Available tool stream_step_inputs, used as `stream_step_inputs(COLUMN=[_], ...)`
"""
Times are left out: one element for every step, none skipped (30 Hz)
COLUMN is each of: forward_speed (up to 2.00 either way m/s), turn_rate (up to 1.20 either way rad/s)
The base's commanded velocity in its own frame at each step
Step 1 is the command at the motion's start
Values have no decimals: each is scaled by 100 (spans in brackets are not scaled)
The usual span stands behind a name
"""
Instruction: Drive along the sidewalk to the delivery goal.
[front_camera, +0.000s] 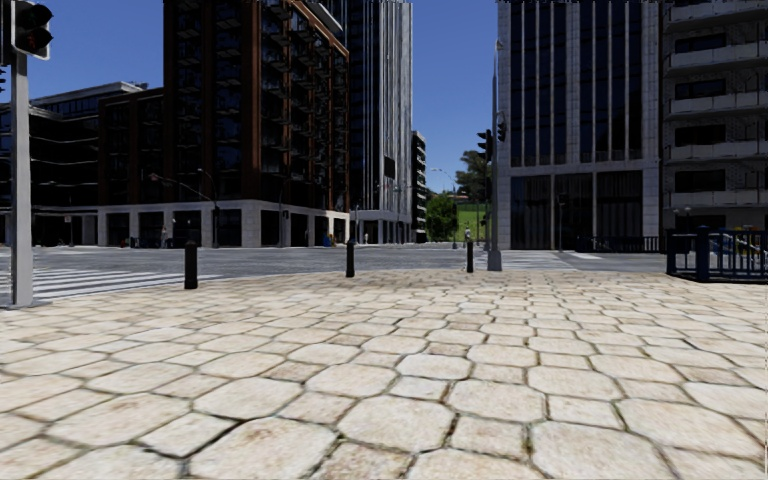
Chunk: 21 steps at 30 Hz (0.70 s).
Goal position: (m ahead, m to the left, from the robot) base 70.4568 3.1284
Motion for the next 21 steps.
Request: stream_step_inputs(forward_speed=[200,200,200,200,200,200,200,200,200,200,200,200,200,200,200,200,200,200,200,200,200], turn_rate=[56,56,56,56,56,56,56,56,56,55,55,54,54,54,53,53,52,49,47,47,47])
